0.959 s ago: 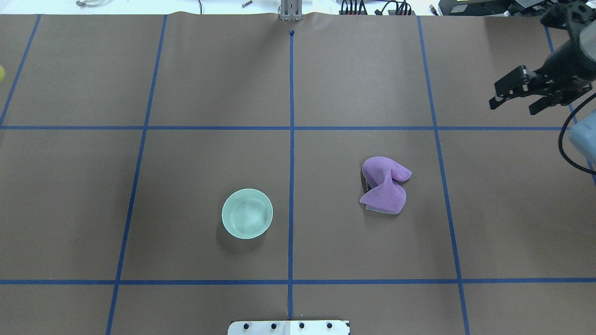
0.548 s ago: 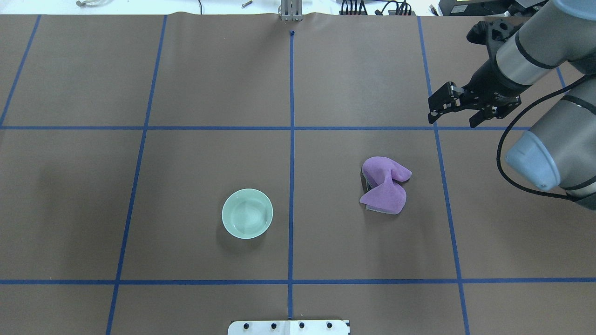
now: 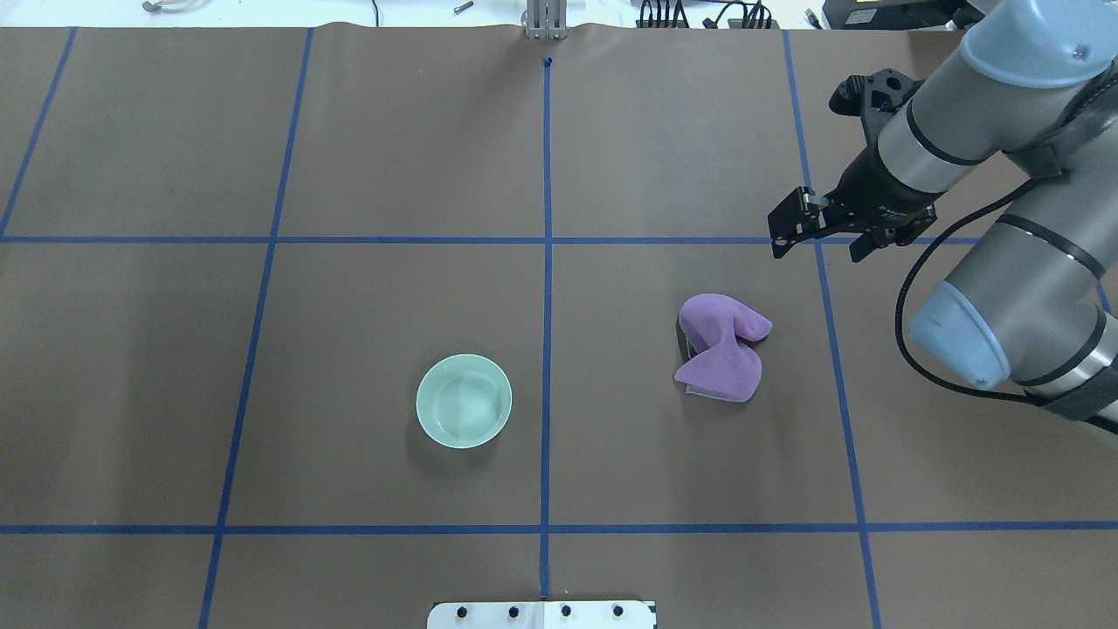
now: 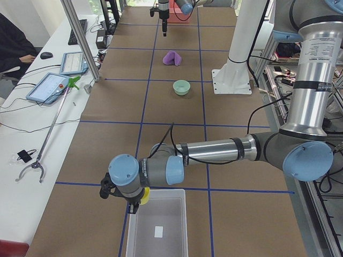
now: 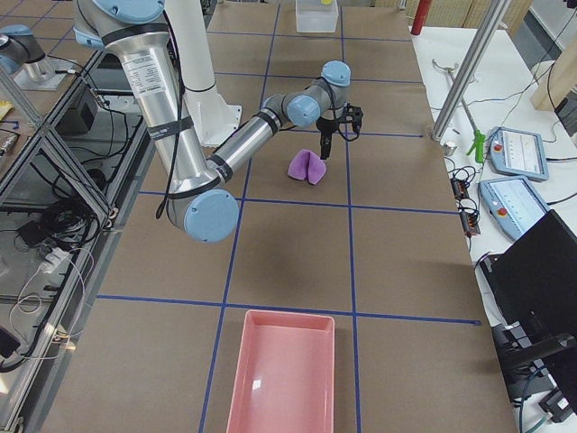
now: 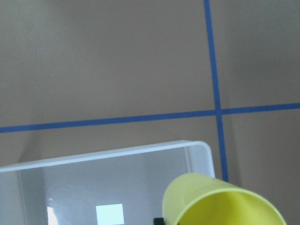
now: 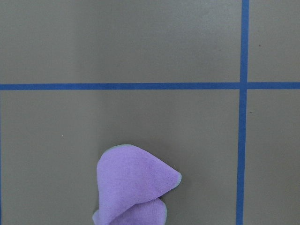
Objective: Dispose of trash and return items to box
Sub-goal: 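Drop the yellow cup into the clear bin while the right gripper nears the cloth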
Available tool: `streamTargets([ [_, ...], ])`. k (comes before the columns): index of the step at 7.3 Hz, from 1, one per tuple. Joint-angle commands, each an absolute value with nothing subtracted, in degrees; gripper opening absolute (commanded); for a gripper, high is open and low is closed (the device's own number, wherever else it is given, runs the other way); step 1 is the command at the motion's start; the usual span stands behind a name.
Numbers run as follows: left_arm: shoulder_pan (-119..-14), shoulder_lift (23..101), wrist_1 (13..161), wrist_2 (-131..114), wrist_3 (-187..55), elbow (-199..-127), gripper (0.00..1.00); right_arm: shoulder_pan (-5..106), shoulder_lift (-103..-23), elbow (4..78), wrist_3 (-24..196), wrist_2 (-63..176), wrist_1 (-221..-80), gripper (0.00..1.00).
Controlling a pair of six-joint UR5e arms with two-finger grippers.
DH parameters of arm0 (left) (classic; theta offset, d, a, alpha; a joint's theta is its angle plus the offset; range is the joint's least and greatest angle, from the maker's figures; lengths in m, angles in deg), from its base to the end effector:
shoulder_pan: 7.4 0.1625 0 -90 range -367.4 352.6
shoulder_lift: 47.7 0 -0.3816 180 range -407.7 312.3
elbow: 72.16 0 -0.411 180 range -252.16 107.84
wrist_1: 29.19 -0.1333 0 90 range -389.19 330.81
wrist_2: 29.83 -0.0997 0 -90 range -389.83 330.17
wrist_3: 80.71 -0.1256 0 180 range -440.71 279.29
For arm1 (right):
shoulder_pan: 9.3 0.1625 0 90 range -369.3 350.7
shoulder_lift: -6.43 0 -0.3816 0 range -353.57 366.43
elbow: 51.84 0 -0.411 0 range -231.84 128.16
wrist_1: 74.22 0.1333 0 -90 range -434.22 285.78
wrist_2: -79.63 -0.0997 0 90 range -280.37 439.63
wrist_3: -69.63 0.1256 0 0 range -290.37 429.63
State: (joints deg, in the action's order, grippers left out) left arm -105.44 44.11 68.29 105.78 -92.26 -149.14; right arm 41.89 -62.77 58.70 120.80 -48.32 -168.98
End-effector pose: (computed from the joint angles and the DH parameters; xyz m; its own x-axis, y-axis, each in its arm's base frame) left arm -0.1143 -0.4979 0.7180 0.7002 0.0569 -0.7117 -0.0006 0.9969 0.0790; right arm -0.3218 -0.4896 0.2679 0.6333 -0.0015 0.7739 0.0158 0.9998 -0.0110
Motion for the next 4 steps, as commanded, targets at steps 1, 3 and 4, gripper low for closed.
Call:
streamTargets([
  [1, -105.1, 37.6, 81.5, 105.6, -81.7, -148.7, 0.00, 41.1, -62.7, 58.5, 120.9, -48.1, -169.0, 1.00],
  [3, -103.8, 34.7, 86.3, 105.8, -77.6, -148.2, 0.00, 40.9, -62.7, 58.5, 120.9, -48.0, -169.0, 1.00],
  [4, -102.8, 34.8, 86.4, 105.9, -75.5, -148.2, 0.00, 40.8, -62.7, 58.4, 120.9, -48.0, -169.0, 1.00],
])
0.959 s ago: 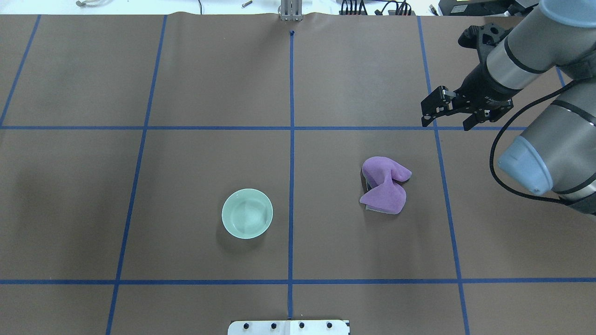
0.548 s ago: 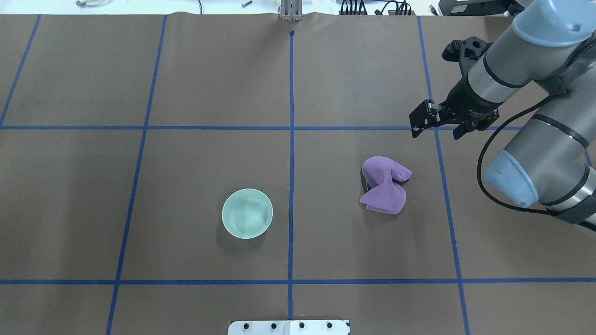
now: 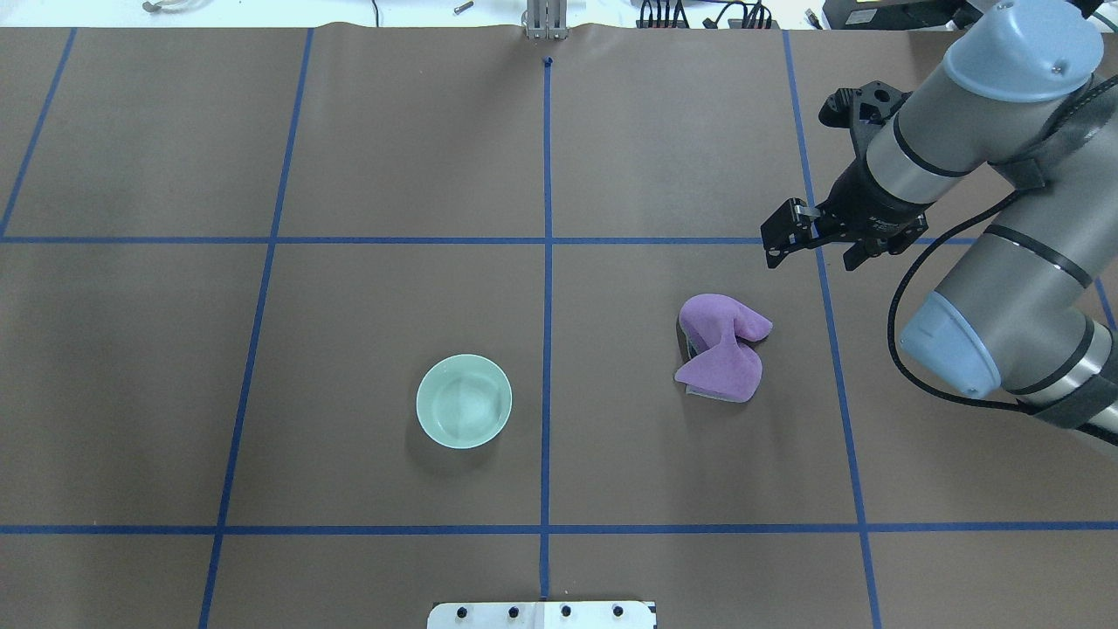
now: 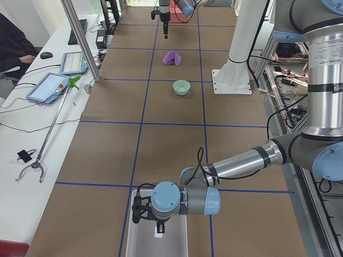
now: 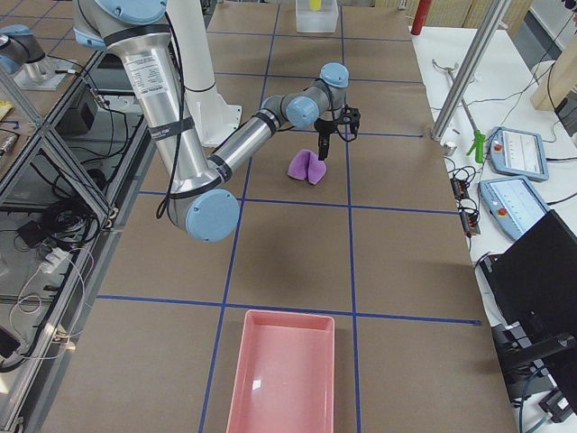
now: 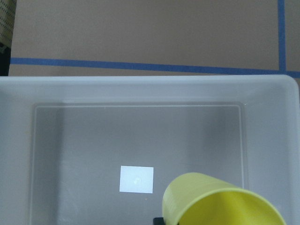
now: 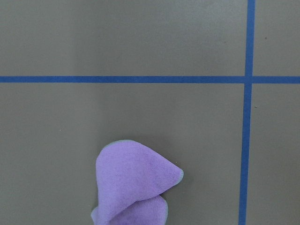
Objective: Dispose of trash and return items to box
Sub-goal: 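Drop the yellow cup into the clear bin while the right gripper nears the cloth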
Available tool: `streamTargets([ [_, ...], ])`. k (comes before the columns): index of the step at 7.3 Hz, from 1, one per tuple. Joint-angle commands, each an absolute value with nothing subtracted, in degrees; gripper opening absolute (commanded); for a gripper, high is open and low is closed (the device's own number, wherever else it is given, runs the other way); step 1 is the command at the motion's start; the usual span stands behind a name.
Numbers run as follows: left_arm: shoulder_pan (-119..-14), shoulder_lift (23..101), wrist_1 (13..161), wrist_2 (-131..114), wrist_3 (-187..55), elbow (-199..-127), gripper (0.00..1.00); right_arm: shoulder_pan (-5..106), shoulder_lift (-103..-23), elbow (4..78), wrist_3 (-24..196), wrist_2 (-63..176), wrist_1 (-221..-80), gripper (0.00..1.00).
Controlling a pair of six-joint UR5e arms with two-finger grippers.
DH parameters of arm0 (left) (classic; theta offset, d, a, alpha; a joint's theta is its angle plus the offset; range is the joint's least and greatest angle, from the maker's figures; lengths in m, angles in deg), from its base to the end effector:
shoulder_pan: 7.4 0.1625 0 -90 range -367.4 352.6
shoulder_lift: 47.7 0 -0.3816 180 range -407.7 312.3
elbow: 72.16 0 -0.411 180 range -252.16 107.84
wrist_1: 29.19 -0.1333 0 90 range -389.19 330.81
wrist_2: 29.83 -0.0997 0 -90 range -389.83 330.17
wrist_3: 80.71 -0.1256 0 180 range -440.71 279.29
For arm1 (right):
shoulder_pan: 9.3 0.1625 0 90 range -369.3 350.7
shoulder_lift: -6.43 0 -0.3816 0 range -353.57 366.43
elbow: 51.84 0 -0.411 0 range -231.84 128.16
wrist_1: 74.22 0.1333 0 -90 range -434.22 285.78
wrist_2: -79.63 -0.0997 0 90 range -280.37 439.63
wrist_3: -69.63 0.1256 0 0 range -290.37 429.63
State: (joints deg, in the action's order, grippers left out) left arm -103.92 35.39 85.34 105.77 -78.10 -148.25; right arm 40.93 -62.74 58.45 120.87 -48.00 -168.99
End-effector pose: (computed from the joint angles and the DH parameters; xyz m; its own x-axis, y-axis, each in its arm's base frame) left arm -0.0936 -0.4356 0.7687 0.6945 -0.0786 -0.7152 0.1451 0.9889 0.0322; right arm -0.3304 -0.4855 0.2699 0.6379 -0.0086 0.7701 0.0284 0.9995 -0.0124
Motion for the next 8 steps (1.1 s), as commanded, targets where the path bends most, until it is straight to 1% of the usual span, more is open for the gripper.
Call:
streamTargets([
  [1, -101.9, 34.8, 86.3, 106.0, -75.2, -148.2, 0.00, 40.8, -62.7, 58.4, 120.9, -48.0, -169.1, 1.00],
  [4, -99.4, 34.8, 86.0, 108.2, -75.1, -147.5, 0.00, 40.4, -62.8, 57.6, 120.8, -48.0, -169.1, 1.00],
  [5, -99.1, 34.8, 86.0, 108.2, -75.0, -147.4, 0.02, 40.3, -62.7, 57.2, 120.9, -48.0, -169.0, 1.00],
  [6, -98.9, 34.8, 86.0, 108.1, -75.1, -147.3, 0.02, 40.3, -62.7, 57.2, 120.9, -48.0, -169.1, 1.00],
  [7, -98.8, 35.0, 86.3, 108.0, -75.2, -146.2, 0.19, 40.2, -62.7, 57.2, 120.9, -48.1, -169.0, 1.00],
  [8, -98.8, 35.5, 87.3, 107.4, -75.7, -145.6, 0.82, 40.2, -62.7, 57.2, 120.9, -48.0, -169.0, 1.00],
])
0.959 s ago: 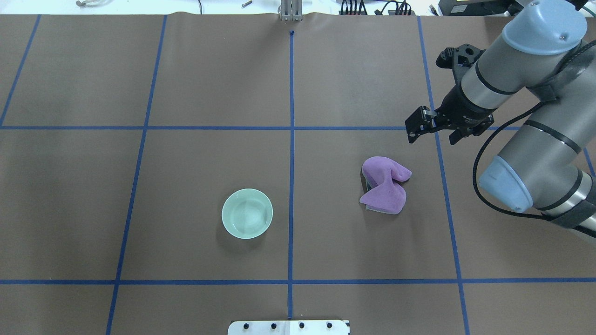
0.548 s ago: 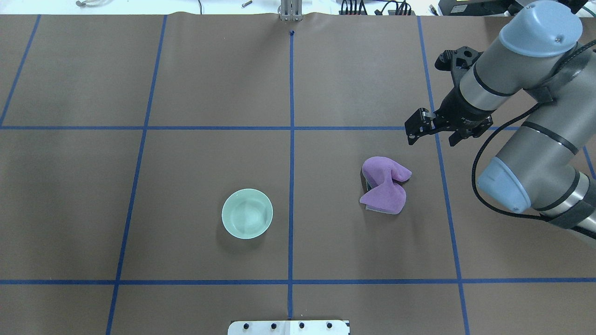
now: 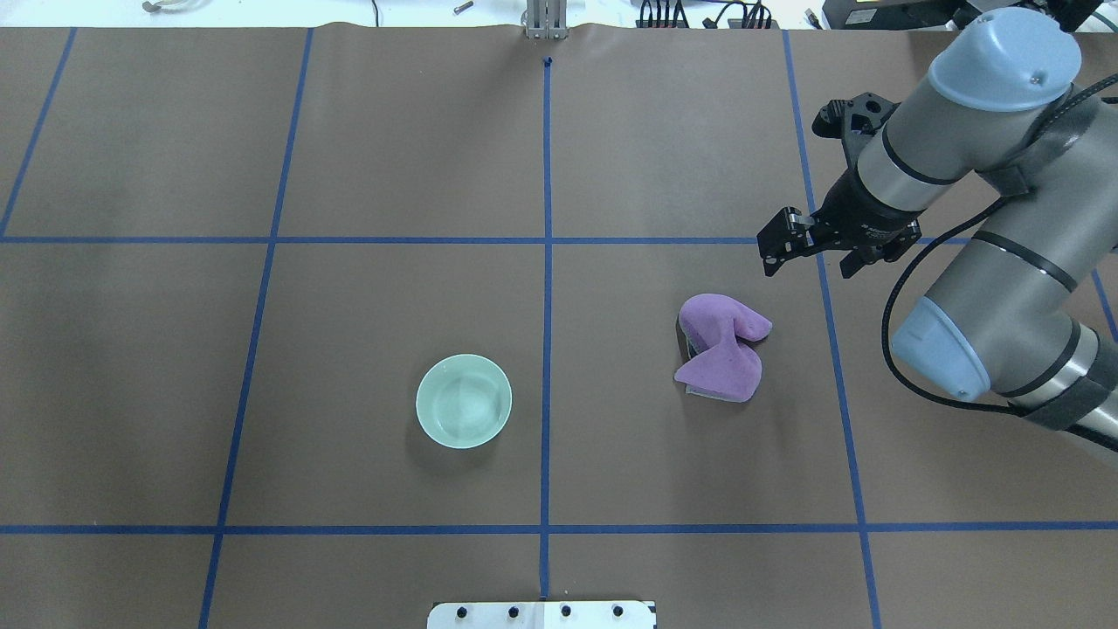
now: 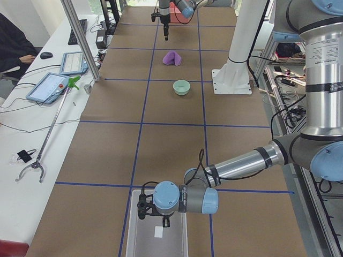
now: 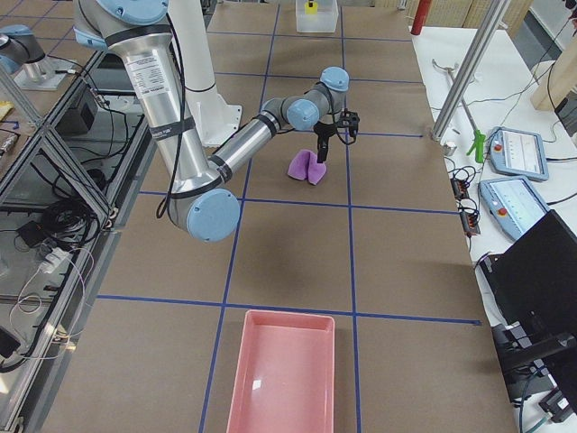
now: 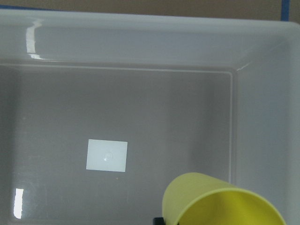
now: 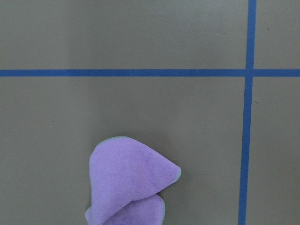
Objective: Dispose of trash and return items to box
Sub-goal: 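Drop the yellow cup into the clear bin while the right gripper nears the cloth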
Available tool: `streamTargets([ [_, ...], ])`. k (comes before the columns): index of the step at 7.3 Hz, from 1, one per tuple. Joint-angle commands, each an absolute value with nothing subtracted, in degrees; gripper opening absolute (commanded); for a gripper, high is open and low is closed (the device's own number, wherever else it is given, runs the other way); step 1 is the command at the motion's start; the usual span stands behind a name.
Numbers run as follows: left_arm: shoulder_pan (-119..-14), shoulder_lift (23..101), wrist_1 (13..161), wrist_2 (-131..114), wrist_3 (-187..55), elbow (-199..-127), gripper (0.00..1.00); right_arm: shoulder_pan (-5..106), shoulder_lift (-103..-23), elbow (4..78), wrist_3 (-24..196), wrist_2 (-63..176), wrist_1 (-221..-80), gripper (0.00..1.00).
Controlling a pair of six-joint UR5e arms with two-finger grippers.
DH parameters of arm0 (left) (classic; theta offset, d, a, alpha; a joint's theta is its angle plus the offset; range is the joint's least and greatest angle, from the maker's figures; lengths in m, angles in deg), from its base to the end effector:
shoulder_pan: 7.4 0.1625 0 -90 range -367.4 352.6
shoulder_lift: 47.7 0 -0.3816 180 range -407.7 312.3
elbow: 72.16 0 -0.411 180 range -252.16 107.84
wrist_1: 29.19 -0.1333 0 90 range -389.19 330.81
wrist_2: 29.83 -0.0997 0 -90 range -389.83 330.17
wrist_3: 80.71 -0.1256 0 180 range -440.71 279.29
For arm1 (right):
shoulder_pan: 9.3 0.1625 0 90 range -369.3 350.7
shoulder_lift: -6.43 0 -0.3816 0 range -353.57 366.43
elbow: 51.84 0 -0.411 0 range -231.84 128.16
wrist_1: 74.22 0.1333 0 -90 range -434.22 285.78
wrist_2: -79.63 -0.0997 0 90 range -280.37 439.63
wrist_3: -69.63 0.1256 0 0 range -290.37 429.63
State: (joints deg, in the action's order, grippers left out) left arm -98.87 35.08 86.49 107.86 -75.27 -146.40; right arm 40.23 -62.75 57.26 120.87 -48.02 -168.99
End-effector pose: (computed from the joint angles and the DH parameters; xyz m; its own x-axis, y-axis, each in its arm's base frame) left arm -0.0515 -0.4328 0.7813 0.6683 -0.0772 -0.7398 0.0894 0.9957 -0.0231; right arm -0.3396 -0.4853 0.2793 0.6480 -0.0042 0.7616 0.0406 0.9988 -0.0290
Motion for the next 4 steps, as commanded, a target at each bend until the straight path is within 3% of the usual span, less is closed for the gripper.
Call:
streamTargets([
  [1, -98.7, 35.5, 90.8, 107.4, -75.8, -144.6, 0.99, 40.0, -62.7, 57.2, 120.9, -48.1, -169.0, 1.00],
  [4, -98.9, 38.4, 91.3, 107.7, -75.7, -146.7, 0.99, 39.6, -62.7, 56.7, 120.8, -48.1, -169.0, 1.00],
])
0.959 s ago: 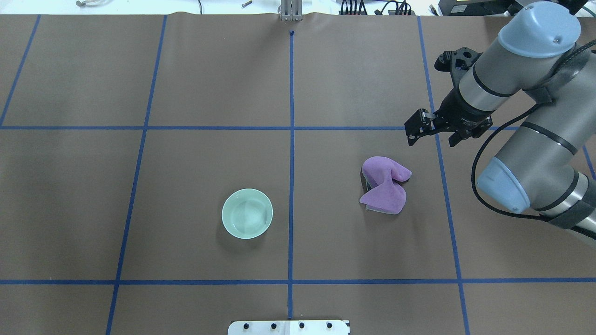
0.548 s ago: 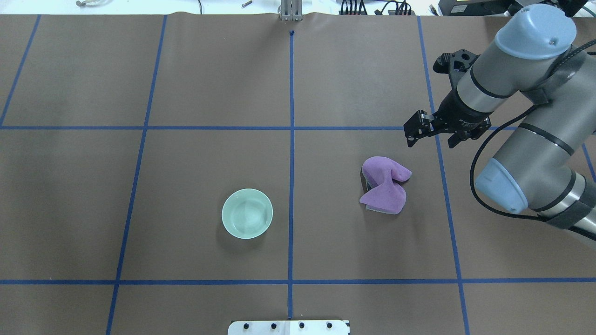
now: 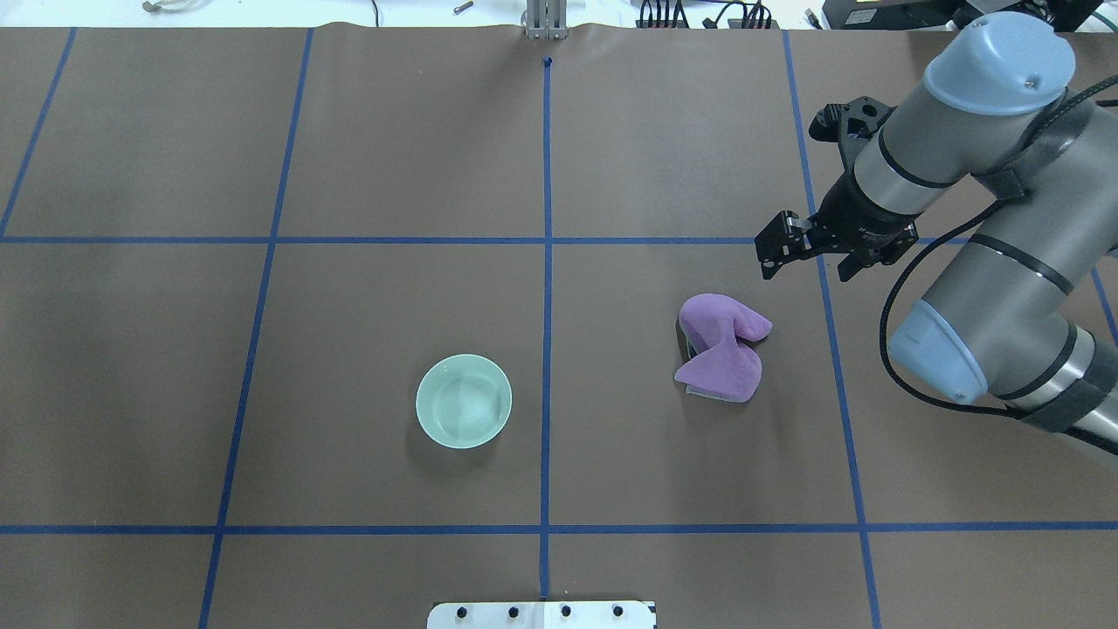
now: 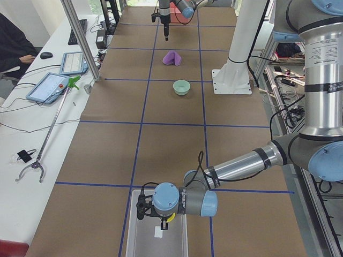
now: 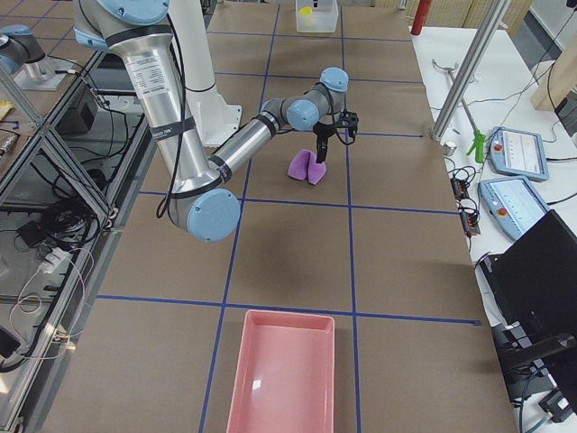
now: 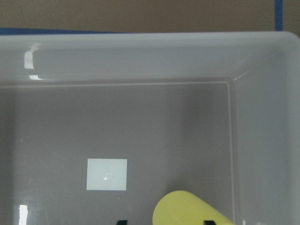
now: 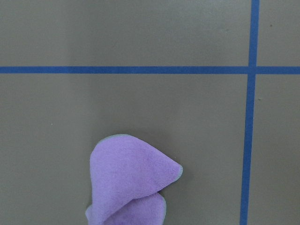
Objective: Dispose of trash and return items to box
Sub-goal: 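Drop the yellow cup into the clear bin while the right gripper nears the cloth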
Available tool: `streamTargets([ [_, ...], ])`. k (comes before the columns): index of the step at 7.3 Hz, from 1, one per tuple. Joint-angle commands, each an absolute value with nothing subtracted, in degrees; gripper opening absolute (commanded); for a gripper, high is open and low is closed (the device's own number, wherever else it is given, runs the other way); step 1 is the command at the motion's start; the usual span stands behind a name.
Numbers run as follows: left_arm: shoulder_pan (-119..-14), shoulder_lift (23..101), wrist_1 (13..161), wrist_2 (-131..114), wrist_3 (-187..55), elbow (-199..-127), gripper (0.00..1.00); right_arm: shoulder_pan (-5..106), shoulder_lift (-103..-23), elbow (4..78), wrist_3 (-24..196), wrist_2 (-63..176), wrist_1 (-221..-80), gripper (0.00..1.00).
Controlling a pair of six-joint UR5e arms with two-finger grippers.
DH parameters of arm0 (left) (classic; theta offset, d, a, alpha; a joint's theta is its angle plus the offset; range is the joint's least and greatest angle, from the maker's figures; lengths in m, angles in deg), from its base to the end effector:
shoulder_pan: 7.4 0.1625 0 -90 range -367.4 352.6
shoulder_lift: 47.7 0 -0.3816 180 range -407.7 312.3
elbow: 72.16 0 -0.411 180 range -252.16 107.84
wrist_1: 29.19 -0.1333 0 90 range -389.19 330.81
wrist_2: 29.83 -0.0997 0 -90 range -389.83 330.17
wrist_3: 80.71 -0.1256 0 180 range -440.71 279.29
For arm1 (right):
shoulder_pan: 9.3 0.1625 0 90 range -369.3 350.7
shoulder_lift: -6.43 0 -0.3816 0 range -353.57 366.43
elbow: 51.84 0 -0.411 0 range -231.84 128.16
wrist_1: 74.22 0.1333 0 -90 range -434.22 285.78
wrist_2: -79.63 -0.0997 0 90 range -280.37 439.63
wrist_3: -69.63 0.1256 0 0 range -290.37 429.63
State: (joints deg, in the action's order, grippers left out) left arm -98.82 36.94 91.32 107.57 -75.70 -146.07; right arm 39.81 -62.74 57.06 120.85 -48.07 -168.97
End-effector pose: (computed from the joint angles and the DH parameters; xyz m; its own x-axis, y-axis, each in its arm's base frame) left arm -0.0522 -0.4576 0.7610 0.6748 0.0125 -0.7379 0.0837 0.9921 0.0934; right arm -0.3438 -0.4833 0.2807 0.6490 -0.0075 0.7607 0.0486 0.9983 -0.0315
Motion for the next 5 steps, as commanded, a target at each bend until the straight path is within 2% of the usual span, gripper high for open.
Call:
streamTargets([
  [1, -99.2, 39.5, 91.1, 107.8, -75.7, -146.7, 0.99, 39.2, -62.7, 56.4, 120.8, -48.1, -169.0, 1.00],
  [2, -99.5, 41.2, 88.4, 108.1, -75.7, -147.6, 0.99, 38.6, -62.7, 56.0, 120.8, -48.0, -169.0, 1.00],
  [5, -100.3, 45.4, 63.6, 108.1, -74.2, -166.1, 0.99, 35.9, -61.9, 54.1, 120.8, -45.1, -168.9, 1.00],
])
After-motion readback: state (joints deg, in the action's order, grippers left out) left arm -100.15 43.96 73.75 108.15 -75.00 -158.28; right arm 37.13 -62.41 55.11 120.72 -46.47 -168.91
